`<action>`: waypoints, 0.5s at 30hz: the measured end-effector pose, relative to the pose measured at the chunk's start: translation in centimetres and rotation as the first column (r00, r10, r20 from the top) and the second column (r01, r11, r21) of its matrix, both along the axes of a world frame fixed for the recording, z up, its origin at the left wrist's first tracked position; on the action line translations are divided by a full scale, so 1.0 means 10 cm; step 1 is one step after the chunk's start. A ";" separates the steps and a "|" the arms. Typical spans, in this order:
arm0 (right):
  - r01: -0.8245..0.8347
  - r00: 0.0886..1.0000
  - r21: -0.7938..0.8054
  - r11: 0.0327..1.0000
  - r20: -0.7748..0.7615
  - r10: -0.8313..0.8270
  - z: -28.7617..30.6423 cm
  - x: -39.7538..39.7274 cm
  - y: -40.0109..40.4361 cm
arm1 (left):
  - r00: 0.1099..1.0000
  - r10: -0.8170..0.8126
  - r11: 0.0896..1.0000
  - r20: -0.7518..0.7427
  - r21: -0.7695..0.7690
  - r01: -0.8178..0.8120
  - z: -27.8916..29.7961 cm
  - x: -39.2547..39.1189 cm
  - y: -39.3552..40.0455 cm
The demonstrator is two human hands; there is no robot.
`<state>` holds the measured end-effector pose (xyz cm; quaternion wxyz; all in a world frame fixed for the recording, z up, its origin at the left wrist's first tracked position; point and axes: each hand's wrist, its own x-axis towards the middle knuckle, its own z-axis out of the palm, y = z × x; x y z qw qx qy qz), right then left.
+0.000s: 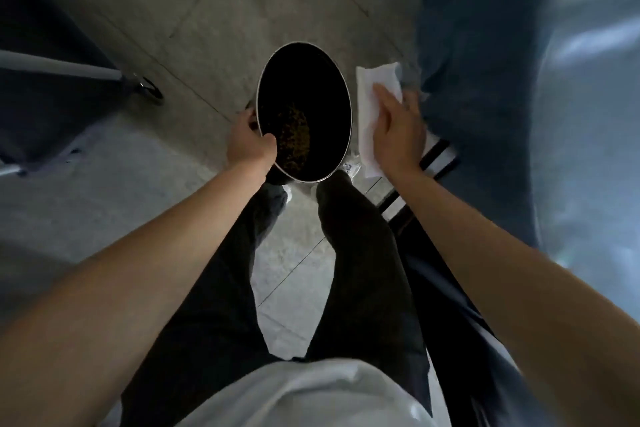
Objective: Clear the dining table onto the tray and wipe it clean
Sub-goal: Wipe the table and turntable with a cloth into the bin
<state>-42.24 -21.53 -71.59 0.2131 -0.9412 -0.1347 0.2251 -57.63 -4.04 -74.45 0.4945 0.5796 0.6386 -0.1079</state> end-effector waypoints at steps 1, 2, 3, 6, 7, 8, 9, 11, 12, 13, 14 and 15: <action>0.009 1.000 -0.012 1.000 0.002 -0.009 -0.18 -0.01 0.02 | 1.000 -0.007 1.000 0.008 0.012 0.007 -0.18 0.00 0.02; 0.016 1.000 -0.022 1.000 -0.002 -0.016 -0.36 -0.03 0.03 | 1.000 -0.014 1.000 0.009 0.026 0.014 -0.37 0.00 0.04; 0.015 1.000 -0.030 0.999 -0.014 -0.016 -0.54 -0.04 0.05 | 1.000 -0.024 0.999 0.010 0.041 0.023 -0.54 -0.01 0.06; -0.013 0.999 -0.030 0.999 -0.039 0.012 -1.03 -0.12 0.08 | 0.999 -0.043 0.997 0.024 0.059 0.042 -1.00 -0.01 0.10; -0.012 0.999 -0.019 1.000 -0.042 0.011 -1.18 -0.14 0.10 | 0.998 -0.035 0.997 0.046 0.064 0.032 -1.16 -0.01 0.11; -0.001 0.999 -0.005 1.000 -0.047 0.001 -1.34 -0.17 0.11 | 0.998 -0.019 0.998 0.067 0.063 0.015 -1.31 -0.01 0.11; 0.014 0.999 0.012 1.000 -0.053 -0.013 -1.48 -0.20 0.13 | 0.997 -0.005 0.998 0.083 0.060 0.000 -1.46 -0.02 0.10; 0.054 0.997 0.030 0.998 -0.048 -0.052 -1.75 -0.23 0.17 | 0.992 0.026 0.999 0.120 0.043 -0.032 -1.71 -0.02 0.08; 0.075 0.996 0.028 0.997 -0.039 -0.074 -1.91 -0.24 0.20 | 0.991 0.039 0.998 0.131 0.038 -0.044 -1.87 -0.03 0.07; 0.094 0.995 0.027 0.995 -0.032 -0.093 -1.99 -0.25 0.22 | 0.988 0.046 0.998 0.147 0.039 -0.052 -1.97 -0.03 0.07; 0.103 0.994 0.030 0.994 -0.027 -0.102 -2.06 -0.26 0.23 | 0.986 0.061 0.997 0.157 0.029 -0.066 -2.06 -0.05 0.08; 0.104 0.994 0.038 0.994 -0.028 -0.103 -2.16 -0.28 0.26 | 0.983 0.084 0.996 0.161 0.010 -0.087 -2.16 -0.08 0.10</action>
